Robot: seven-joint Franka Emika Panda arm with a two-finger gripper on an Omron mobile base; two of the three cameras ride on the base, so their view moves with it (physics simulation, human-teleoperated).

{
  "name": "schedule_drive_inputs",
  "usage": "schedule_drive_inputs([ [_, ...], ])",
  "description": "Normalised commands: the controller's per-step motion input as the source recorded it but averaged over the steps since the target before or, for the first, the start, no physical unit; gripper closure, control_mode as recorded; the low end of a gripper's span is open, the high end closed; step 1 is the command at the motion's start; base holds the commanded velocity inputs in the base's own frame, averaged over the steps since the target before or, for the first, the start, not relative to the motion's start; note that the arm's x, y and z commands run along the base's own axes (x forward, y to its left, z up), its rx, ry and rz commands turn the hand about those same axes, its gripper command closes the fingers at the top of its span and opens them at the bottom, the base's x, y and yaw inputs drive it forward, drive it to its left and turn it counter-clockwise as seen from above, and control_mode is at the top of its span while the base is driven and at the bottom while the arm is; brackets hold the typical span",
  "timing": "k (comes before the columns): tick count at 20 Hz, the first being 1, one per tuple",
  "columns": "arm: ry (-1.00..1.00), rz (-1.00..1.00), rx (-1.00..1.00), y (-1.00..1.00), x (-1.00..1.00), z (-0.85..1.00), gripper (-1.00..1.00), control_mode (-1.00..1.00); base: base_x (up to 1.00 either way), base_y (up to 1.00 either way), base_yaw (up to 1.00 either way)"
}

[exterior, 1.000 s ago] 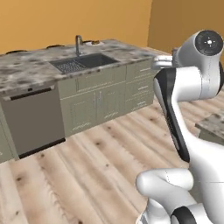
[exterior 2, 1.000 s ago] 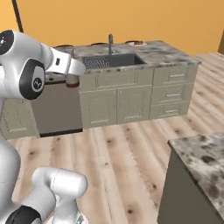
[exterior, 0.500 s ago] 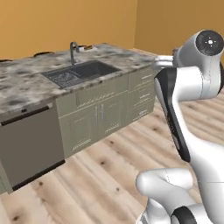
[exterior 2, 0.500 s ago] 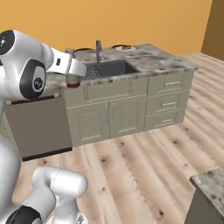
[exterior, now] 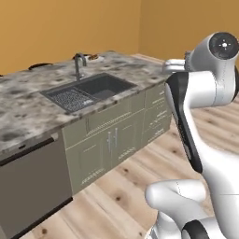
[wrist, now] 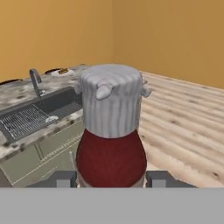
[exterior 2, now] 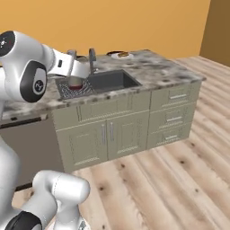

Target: Move the hot dog bun to the plate on the dining table and place the condiment next to that plate. Then navigate to the fridge and take the sausage and place it on the plate as well.

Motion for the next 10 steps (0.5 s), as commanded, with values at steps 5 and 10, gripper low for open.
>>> schedule_drive_inputs([
  [5,0.0,0.0,0.0,0.0,0.0,0.0,1.0,1.0,1.0,-0.06,-0.03],
  [10,0.0,0.0,0.0,0.0,0.0,0.0,1.0,1.0,1.0,-0.23,0.0],
])
